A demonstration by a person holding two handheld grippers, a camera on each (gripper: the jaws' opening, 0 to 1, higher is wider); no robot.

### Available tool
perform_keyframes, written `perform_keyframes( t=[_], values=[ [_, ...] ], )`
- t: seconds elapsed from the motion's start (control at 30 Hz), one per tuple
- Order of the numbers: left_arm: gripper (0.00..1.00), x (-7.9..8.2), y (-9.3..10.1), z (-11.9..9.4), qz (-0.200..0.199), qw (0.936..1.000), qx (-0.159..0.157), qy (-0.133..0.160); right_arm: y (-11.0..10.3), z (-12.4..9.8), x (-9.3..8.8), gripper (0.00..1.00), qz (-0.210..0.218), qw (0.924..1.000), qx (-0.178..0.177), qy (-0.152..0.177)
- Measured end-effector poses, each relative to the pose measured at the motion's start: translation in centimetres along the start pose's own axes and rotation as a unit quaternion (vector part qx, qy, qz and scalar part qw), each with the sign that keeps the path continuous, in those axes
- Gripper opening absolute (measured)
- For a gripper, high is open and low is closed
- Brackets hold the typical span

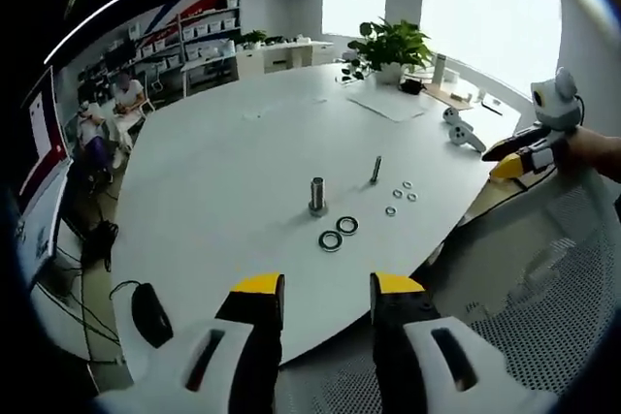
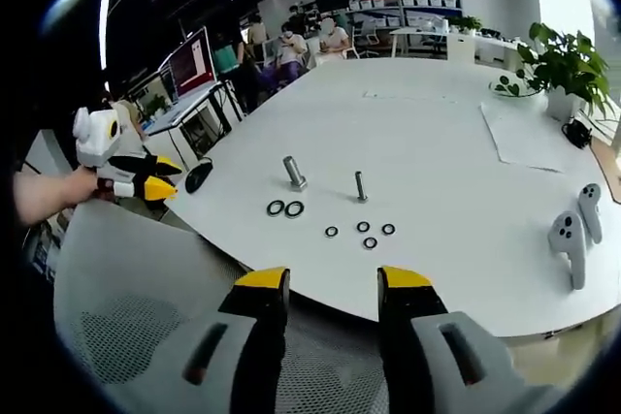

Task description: Place the washer onto the threaded stud by aligning its center hole with the stud, sliding it down to the base, and recovering from edge contact or off-axis alignment until the washer reaches the visible bottom stop.

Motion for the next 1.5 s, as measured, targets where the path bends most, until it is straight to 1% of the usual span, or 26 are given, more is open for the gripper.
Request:
perform_keyframes(
  t=[0.07,0.1,0.17,0.23,0.3,0.37,0.4,0.47,0.53,0.6,0.7,0.77,0.83,0.93,1.03,1.07,1.1,1.13,1.17,1.2,1.27,1.33,1.4,1.43,1.47,1.5],
  values=[
    [0.35,-0.4,0.5,0.2,0.021,0.9997,-0.006,-0.011,-0.1,0.0,-0.1,0.39,0.003,1.0000,0.003,-0.003],
    [0.35,-0.5,0.6,0.2,0.025,0.9996,-0.007,-0.013,-0.1,0.1,-0.2,0.39,0.000,1.0000,0.004,-0.004],
    [0.35,-0.5,0.3,0.2,0.016,0.9998,-0.007,-0.012,-0.1,0.0,-0.3,0.39,-0.005,1.0000,0.004,-0.007],
    [0.36,-0.6,0.2,0.3,0.008,0.9999,-0.007,-0.014,-0.1,0.0,-0.2,0.39,-0.001,1.0000,0.001,-0.004],
    [0.37,-0.8,0.4,0.4,0.009,0.9997,-0.012,-0.018,0.0,0.0,-0.3,0.39,0.000,1.0000,0.000,-0.006],
    [0.38,-1.5,1.0,0.5,0.017,0.9989,-0.024,-0.037,0.0,0.0,-0.5,0.39,-0.002,0.9999,-0.001,-0.011],
    [0.38,-1.8,1.6,0.5,0.015,0.9980,-0.040,-0.046,0.1,0.0,-0.6,0.39,-0.004,0.9999,-0.003,-0.014],
    [0.37,-1.5,1.7,0.6,0.023,0.9981,-0.041,-0.040,0.1,0.0,-0.7,0.39,-0.004,0.9999,-0.003,-0.016],
    [0.37,-1.2,1.4,0.5,0.028,0.9984,-0.039,-0.030,0.1,0.0,-0.7,0.39,-0.004,0.9998,-0.001,-0.018],
    [0.37,-0.7,1.3,0.4,0.014,0.9991,-0.036,-0.019,-0.1,0.0,-0.9,0.39,-0.008,0.9997,0.002,-0.022],
    [0.38,-1.0,1.4,0.5,0.007,0.9990,-0.038,-0.024,-0.1,0.0,-1.1,0.39,-0.014,0.9996,0.003,-0.026],
    [0.38,-1.1,1.7,0.5,0.024,0.9984,-0.042,-0.029,-0.2,0.0,-0.9,0.39,-0.011,0.9996,0.006,-0.024],
    [0.37,-1.1,1.9,0.4,0.041,0.9978,-0.044,-0.028,-0.3,0.0,-1.1,0.39,-0.007,0.9996,0.008,-0.028],
    [0.37,-0.8,1.8,0.3,0.050,0.9977,-0.040,-0.020,-0.6,0.1,-1.4,0.39,-0.024,0.9989,0.015,-0.039],
    [0.37,-0.3,1.5,0.2,0.045,0.9984,-0.033,-0.011,-0.5,0.1,-1.4,0.39,-0.017,0.9990,0.014,-0.040],
    [0.37,0.0,1.7,0.1,0.048,0.9981,-0.037,-0.006,-0.5,0.1,-1.4,0.39,-0.016,0.9990,0.013,-0.041],
    [0.37,0.1,2.3,0.2,0.047,0.9975,-0.053,-0.004,-0.4,0.1,-1.4,0.39,-0.016,0.9989,0.013,-0.041],
    [0.37,-0.1,2.8,0.2,0.040,0.9970,-0.066,-0.008,-0.4,0.0,-1.5,0.39,-0.014,0.9989,0.012,-0.042],
    [0.37,-0.5,3.1,0.2,0.037,0.9963,-0.075,-0.023,-0.4,0.0,-1.4,0.39,-0.014,0.9989,0.012,-0.042],
    [0.37,-1.3,3.1,0.2,0.050,0.9945,-0.080,-0.046,-0.4,0.1,-1.4,0.39,-0.013,0.9989,0.012,-0.043],
    [0.37,-1.7,3.2,0.3,0.077,0.9916,-0.083,-0.062,-0.4,0.1,-1.4,0.39,-0.012,0.9989,0.013,-0.043],
    [0.37,-1.3,3.6,0.7,0.091,0.9898,-0.088,-0.067,-0.5,0.0,-1.5,0.39,-0.015,0.9988,0.016,-0.043],
    [0.38,-0.2,3.6,1.1,0.091,0.9907,-0.086,-0.054,-0.5,0.0,-1.5,0.39,-0.016,0.9988,0.018,-0.043],
    [0.39,0.3,3.5,1.4,0.083,0.9919,-0.083,-0.047,-0.5,0.0,-1.4,0.40,-0.017,0.9988,0.019,-0.041],
    [0.40,1.0,3.4,1.9,0.060,0.9948,-0.075,-0.035,-0.6,0.1,-1.3,0.40,-0.019,0.9989,0.020,-0.037],
    [0.42,1.4,3.4,2.2,0.040,0.9963,-0.072,-0.026,-0.6,0.1,-1.2,0.40,-0.019,0.9990,0.021,-0.036]
  ],
)
Point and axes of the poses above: the point that each gripper's makers call its tool centre point, and the gripper's own axes: z roughly forward along the fingers, y roughly to its right, x roughly out of its top, the point moved 1 cm from there along -z, roughly backward along the fingers, and after that the axes turned 8 degrees about y, right-handed, at the moved point
